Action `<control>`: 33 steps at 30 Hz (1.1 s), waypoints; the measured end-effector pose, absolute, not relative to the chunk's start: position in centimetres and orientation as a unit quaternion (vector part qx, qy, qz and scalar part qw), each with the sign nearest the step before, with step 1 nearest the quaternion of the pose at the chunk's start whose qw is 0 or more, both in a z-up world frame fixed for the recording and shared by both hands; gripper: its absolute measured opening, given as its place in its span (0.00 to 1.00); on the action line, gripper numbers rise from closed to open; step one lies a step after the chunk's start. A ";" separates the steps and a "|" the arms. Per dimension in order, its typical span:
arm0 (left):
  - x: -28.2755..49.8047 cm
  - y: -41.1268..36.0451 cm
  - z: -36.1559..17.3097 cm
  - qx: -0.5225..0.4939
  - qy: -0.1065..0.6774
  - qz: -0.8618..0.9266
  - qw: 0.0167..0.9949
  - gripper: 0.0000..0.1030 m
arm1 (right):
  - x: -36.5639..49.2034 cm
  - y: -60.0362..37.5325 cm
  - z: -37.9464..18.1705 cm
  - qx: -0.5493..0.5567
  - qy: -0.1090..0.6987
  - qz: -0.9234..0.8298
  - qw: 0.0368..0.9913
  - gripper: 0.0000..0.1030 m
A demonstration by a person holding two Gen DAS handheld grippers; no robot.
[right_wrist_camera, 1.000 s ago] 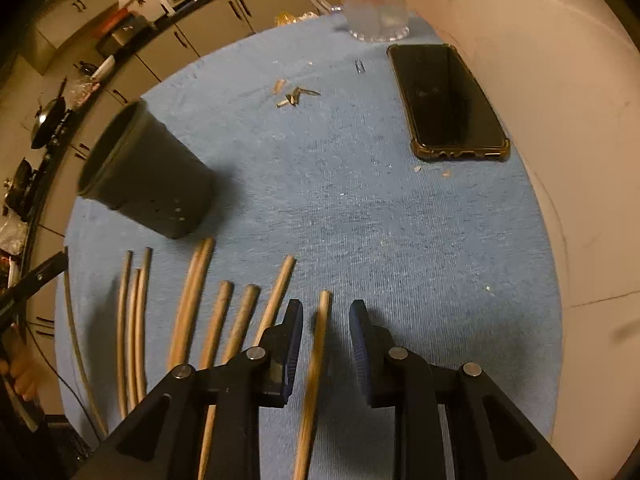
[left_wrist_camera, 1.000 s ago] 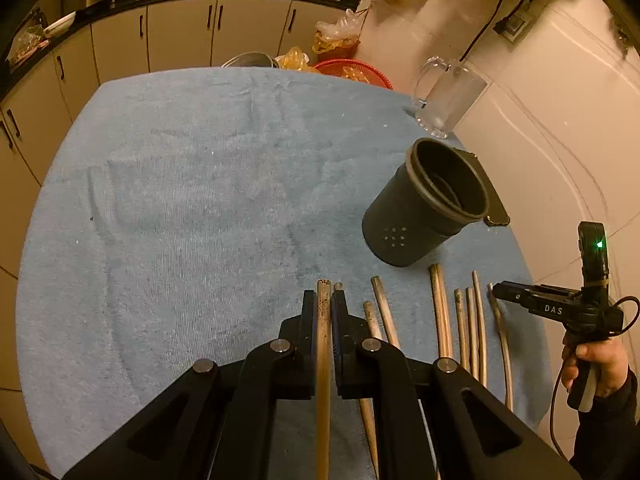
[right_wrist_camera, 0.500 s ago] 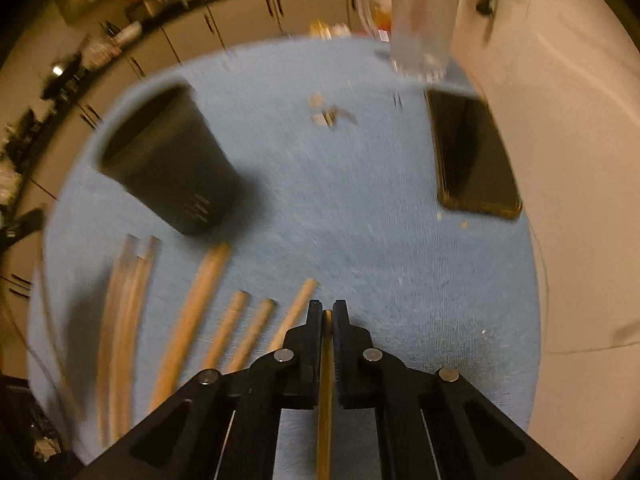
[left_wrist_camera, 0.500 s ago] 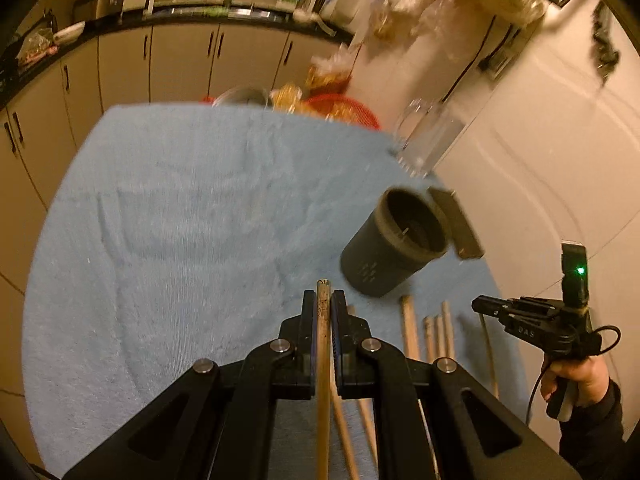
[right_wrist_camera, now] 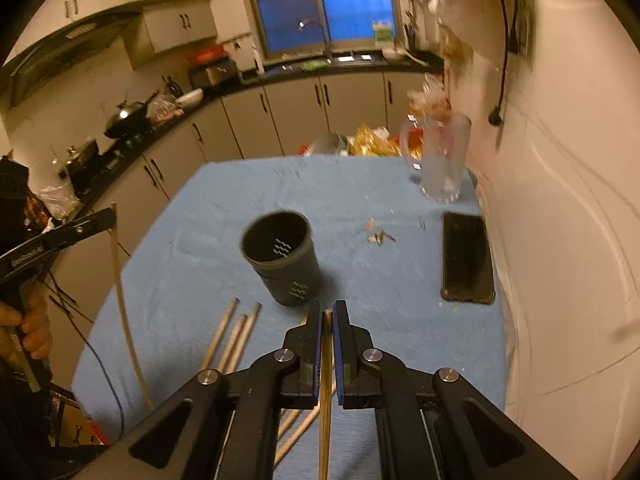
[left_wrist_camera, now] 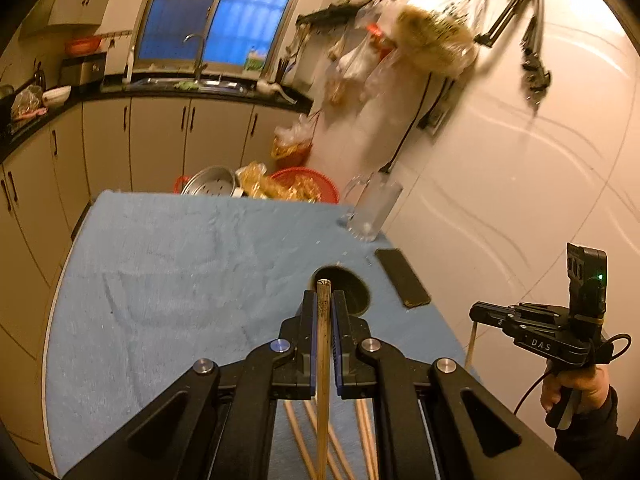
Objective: Organize utensils
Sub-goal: 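Lift the chopstick with the right tool and carry it over the grey cup, then lower the chopstick into the grey cup and open the right tool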
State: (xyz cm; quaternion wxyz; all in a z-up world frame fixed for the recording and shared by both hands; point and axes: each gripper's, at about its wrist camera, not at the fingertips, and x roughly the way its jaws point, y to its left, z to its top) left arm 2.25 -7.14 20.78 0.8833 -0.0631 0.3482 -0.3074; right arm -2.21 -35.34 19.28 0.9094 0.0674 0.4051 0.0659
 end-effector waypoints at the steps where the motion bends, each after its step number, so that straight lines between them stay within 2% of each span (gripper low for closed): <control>1: 2.1 -7.1 21.3 -0.064 0.344 -0.310 0.884 0.06 | -2.4 -35.1 19.9 0.066 0.398 0.068 0.912 0.06; 7: 2.3 -7.2 23.7 -0.076 0.305 -0.310 0.897 0.06 | -2.7 -34.8 23.4 0.063 0.353 0.074 0.930 0.06; 13: 3.7 -7.0 26.0 -0.130 0.227 -0.282 0.923 0.06 | -2.3 -35.3 27.2 0.089 0.290 0.066 0.951 0.06; 17: 4.9 -7.8 26.3 -0.155 0.178 -0.259 0.936 0.06 | -1.8 -34.7 29.5 0.093 0.258 0.067 0.959 0.06; 24: 7.5 -9.5 25.7 -0.179 0.140 -0.229 0.947 0.06 | -0.5 -33.8 33.4 0.093 0.211 0.061 0.971 0.06; 28: 8.6 -11.1 25.0 -0.164 0.132 -0.221 0.952 0.06 | 0.8 -33.1 34.1 0.092 0.191 0.056 0.976 0.06; 33: 9.8 -12.9 23.4 -0.135 0.131 -0.220 0.957 0.06 | 3.5 -32.4 31.9 0.094 0.207 0.062 0.972 0.06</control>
